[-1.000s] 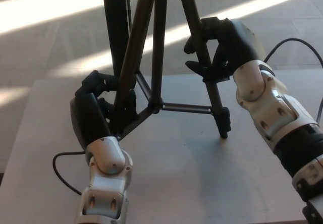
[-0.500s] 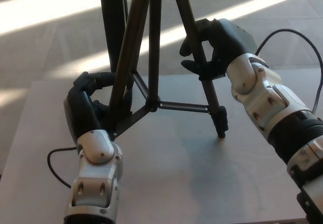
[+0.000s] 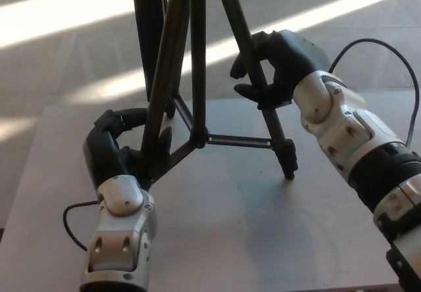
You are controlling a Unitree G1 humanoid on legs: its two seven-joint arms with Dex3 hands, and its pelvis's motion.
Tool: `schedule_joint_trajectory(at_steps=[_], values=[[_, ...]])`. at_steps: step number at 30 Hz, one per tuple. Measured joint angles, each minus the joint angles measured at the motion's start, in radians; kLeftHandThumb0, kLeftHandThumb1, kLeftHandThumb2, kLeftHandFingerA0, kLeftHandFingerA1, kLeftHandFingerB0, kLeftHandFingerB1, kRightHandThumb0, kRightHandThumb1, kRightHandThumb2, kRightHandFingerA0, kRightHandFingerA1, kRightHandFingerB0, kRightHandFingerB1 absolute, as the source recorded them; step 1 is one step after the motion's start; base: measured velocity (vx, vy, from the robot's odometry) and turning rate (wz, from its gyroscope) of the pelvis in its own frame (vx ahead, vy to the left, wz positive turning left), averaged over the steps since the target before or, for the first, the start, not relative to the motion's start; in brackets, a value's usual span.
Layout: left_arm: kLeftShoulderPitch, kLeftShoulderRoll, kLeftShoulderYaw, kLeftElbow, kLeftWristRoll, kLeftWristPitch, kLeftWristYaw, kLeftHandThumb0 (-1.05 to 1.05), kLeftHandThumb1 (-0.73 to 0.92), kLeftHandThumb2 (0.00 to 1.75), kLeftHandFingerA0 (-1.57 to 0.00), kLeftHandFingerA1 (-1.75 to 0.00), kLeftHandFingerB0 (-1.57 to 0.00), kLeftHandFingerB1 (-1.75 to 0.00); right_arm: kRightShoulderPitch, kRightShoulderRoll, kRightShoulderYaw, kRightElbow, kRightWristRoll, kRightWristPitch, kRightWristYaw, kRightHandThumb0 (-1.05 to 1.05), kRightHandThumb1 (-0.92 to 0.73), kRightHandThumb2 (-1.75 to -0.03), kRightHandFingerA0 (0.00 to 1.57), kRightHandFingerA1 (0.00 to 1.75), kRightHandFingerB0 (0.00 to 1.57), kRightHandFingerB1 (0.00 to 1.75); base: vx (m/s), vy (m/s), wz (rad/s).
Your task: Use both hands of the robot to pick up the tripod lying in the middle of the desk and make it stand upright on the desk
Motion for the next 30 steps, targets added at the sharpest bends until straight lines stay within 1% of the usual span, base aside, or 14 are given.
schedule_joint_trajectory(at_steps=[1,2,5,6,7,14,15,17,18,24,26,27,28,30], values=[[0.002,0.003,-0.001,0.001,-0.001,0.004,-0.004,-0.34,0.79,0.66,-0.95,-1.51,-0.61,-0.65,0.001,-0.006,0.000,-0.003,-0.001,0.007,0.019,-0.70,-0.72,-0.62,0.20,0.65,0.00,0.20,0.00,0.000,0.00],[0.003,0.005,-0.002,0.001,-0.002,0.006,-0.007,-0.44,0.76,0.62,-0.83,-1.16,-0.48,-0.52,0.002,-0.009,0.001,-0.003,-0.002,0.014,0.036,-1.05,-0.63,-0.98,0.00,0.09,0.00,0.03,0.00,0.000,0.00],[0.003,0.014,-0.006,-0.004,-0.002,0.009,-0.017,-0.49,0.74,0.61,-0.71,-0.96,-0.33,-0.40,0.004,-0.019,0.012,-0.005,-0.008,0.043,0.079,-1.05,-0.63,-1.00,0.00,0.13,0.00,0.09,0.00,0.000,0.00],[0.003,0.019,-0.007,-0.005,-0.003,0.013,-0.021,-0.54,0.68,0.63,-0.16,-0.55,-0.05,-0.23,0.005,-0.023,0.014,-0.005,-0.010,0.054,0.091,-1.05,-0.73,-0.63,0.00,0.00,0.00,0.00,0.00,0.000,0.00],[0.003,0.024,-0.010,-0.007,-0.004,0.017,-0.028,-0.64,0.61,0.85,-0.01,-0.32,0.00,0.00,0.006,-0.029,0.019,-0.006,-0.012,0.066,0.105,-1.05,-0.73,-0.65,0.00,0.00,0.00,0.00,0.00,0.000,0.00],[0.032,0.115,-0.065,-0.028,-0.021,0.094,-0.125,-1.05,0.66,0.93,0.00,-0.13,0.00,-0.01,0.019,-0.048,0.036,-0.060,-0.018,0.131,0.197,-1.05,-0.71,-0.66,0.00,0.00,0.00,0.00,0.00,0.000,0.00],[0.037,0.131,-0.078,-0.035,-0.021,0.107,-0.139,-1.04,0.64,0.90,0.00,-0.16,0.00,0.00,0.024,-0.049,0.035,-0.074,-0.017,0.139,0.209,-1.05,-0.58,-1.05,0.00,0.28,0.00,0.00,0.00,0.000,0.00],[0.046,0.169,-0.110,-0.055,-0.021,0.135,-0.171,-0.74,0.77,0.63,0.00,0.00,0.00,0.00,0.040,-0.056,0.031,-0.113,-0.015,0.156,0.237,-1.04,-0.58,-1.04,0.00,0.26,0.00,0.00,0.00,0.000,0.00],[0.050,0.183,-0.120,-0.065,-0.021,0.147,-0.185,-0.75,0.76,0.63,0.00,0.00,0.00,0.00,0.048,-0.062,0.029,-0.133,-0.015,0.164,0.251,-1.05,-0.72,-0.66,0.00,0.00,0.00,0.00,0.00,0.000,0.00],[0.093,0.282,-0.142,-0.169,-0.032,0.210,-0.271,-1.00,0.61,0.89,0.00,-0.14,0.00,-0.01,0.150,-0.137,0.000,-0.310,-0.009,0.219,0.337,-1.05,-0.72,-0.65,0.00,0.00,0.00,0.00,0.00,0.000,0.00],[0.116,0.317,-0.139,-0.213,-0.039,0.228,-0.300,-0.72,0.77,0.68,0.00,0.00,0.00,0.00,0.200,-0.175,-0.018,-0.382,-0.007,0.233,0.362,-1.05,-0.72,-0.66,0.00,0.00,0.00,0.00,0.00,0.000,0.00],[0.121,0.324,-0.138,-0.220,-0.041,0.231,-0.306,-0.72,0.78,0.69,0.00,0.00,0.00,0.00,0.210,-0.182,-0.021,-0.395,-0.007,0.235,0.367,-1.04,-0.59,-1.05,0.00,0.30,0.00,0.00,0.00,0.000,0.00],[0.140,0.344,-0.133,-0.250,-0.046,0.239,-0.324,-0.72,0.78,0.69,0.00,0.00,0.00,0.00,0.243,-0.206,-0.032,-0.437,-0.005,0.243,0.383,-1.05,-0.74,-0.66,0.00,0.00,0.00,0.00,0.00,0.000,0.00],[0.186,0.380,-0.117,-0.309,-0.065,0.249,-0.360,-0.96,0.64,0.93,0.00,-0.14,0.00,0.00,0.310,-0.256,-0.052,-0.519,-0.001,0.250,0.410,-1.05,-0.76,-0.67,0.00,0.00,0.00,0.00,0.00,0.000,0.00]])
